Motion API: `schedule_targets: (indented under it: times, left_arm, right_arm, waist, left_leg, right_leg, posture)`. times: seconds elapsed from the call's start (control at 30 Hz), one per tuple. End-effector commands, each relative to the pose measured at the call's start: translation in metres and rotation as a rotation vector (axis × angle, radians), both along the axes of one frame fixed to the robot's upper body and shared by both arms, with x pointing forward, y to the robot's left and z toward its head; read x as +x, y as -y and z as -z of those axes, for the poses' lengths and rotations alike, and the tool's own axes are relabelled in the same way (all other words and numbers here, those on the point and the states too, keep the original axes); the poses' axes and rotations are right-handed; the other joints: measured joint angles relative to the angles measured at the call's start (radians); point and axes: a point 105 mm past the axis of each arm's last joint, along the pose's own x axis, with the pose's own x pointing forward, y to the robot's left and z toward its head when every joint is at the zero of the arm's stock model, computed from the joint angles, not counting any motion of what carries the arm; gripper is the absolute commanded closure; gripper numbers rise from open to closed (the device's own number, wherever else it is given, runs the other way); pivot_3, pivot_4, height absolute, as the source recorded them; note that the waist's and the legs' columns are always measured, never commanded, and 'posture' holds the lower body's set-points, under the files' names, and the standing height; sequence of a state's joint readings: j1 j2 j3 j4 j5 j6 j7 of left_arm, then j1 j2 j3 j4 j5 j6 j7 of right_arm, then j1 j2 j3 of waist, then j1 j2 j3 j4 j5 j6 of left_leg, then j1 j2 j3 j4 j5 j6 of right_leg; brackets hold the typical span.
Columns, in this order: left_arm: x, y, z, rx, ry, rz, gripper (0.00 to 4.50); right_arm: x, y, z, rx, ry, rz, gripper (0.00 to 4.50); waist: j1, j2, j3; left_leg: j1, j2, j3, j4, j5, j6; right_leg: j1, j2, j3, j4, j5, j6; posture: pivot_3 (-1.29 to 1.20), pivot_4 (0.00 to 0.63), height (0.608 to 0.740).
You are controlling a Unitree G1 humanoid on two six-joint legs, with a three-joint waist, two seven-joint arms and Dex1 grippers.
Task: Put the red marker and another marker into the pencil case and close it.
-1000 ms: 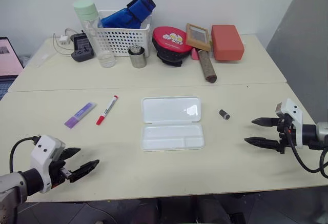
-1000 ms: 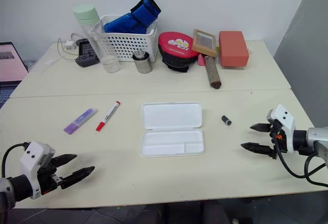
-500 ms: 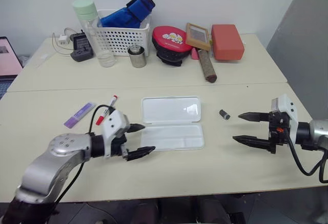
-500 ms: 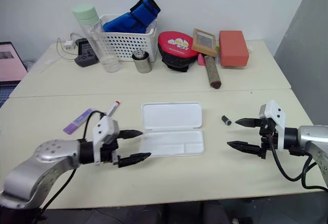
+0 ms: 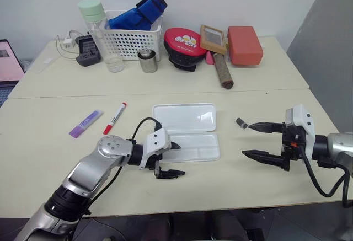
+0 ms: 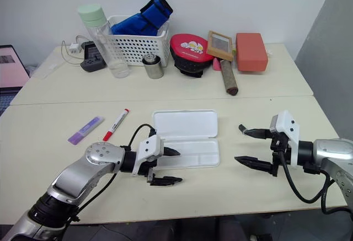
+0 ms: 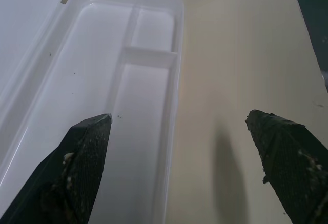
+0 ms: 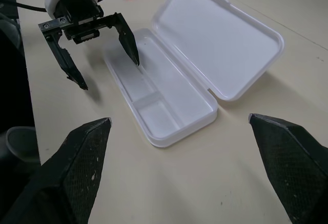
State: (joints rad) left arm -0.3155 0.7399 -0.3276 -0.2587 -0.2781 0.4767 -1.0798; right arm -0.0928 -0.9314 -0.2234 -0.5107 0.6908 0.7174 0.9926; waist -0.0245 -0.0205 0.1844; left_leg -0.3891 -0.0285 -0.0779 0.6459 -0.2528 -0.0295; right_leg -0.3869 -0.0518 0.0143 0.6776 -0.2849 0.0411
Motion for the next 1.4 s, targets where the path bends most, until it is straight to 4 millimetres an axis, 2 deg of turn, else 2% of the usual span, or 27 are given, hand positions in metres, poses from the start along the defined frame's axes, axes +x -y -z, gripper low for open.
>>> schedule_targets:
  times: [0.03, 0.27, 0.37, 0.6, 0.9, 1.13, 1.4]
  left_arm:
    - [0.001, 0.002, 0.003, 0.014, 0.022, 0.010, 0.79]
    - [0.002, 0.001, 0.016, 0.053, 0.024, -0.021, 2.25]
    - [0.002, 0.003, 0.015, 0.046, 0.026, -0.033, 2.80]
    - [0.010, 0.004, 0.013, 0.044, 0.059, -0.059, 4.39]
    - [0.008, 0.008, 0.013, 0.031, 0.052, -0.044, 4.47]
    - [0.009, 0.003, 0.009, 0.044, 0.073, 0.010, 4.47]
    - [0.017, 0.000, 0.005, 0.069, 0.081, 0.082, 4.47]
  right_arm:
    - [-0.002, -0.003, -0.011, 0.009, 0.054, -0.010, 0.00]
    - [-0.002, -0.001, -0.012, 0.006, 0.060, -0.012, 0.00]
    - [-0.003, -0.002, -0.014, 0.005, 0.063, -0.027, 0.00]
    - [-0.009, -0.007, -0.021, 0.030, 0.092, -0.078, 0.00]
    - [-0.014, -0.009, -0.025, 0.049, 0.111, -0.100, 0.00]
    - [-0.013, -0.007, -0.023, 0.041, 0.108, -0.093, 0.00]
    - [-0.013, -0.007, -0.022, 0.039, 0.107, -0.086, 0.00]
  waist:
    - [0.000, 0.000, 0.000]
    - [0.000, 0.000, 0.000]
    - [0.000, 0.000, 0.000]
    - [0.001, 0.000, 0.000]
    - [0.002, 0.000, 0.000]
    - [0.001, 0.000, 0.000]
    - [0.001, 0.000, 0.000]
  left_leg:
    - [0.000, 0.000, 0.000, 0.000, 0.000, 0.000]
    - [0.000, 0.000, 0.000, 0.000, 0.000, 0.000]
    - [0.000, 0.000, 0.000, 0.000, 0.000, 0.000]
    - [0.000, 0.000, 0.000, 0.000, 0.000, 0.000]
    - [0.000, 0.000, 0.000, 0.001, 0.000, 0.000]
    - [0.000, 0.000, 0.000, 0.001, 0.000, 0.000]
    - [0.000, 0.000, 0.000, 0.001, 0.000, 0.000]
  right_leg:
    - [0.000, 0.000, 0.000, 0.000, 0.000, 0.000]
    - [0.000, 0.000, 0.000, 0.000, 0.000, 0.000]
    - [0.000, 0.000, 0.000, 0.000, 0.000, 0.000]
    - [0.000, 0.000, 0.000, 0.000, 0.000, 0.000]
    - [0.001, 0.000, 0.000, 0.000, 0.000, 0.000]
    - [0.001, 0.000, 0.000, 0.001, 0.000, 0.000]
    - [0.000, 0.000, -0.001, 0.001, 0.000, 0.000]
  posture:
    - [0.00, 0.150, 0.740]
    - [0.00, 0.150, 0.740]
    - [0.00, 0.150, 0.740]
    - [0.00, 0.150, 0.740]
    - [0.00, 0.150, 0.740]
    - [0.00, 0.150, 0.740]
    - [0.00, 0.150, 0.740]
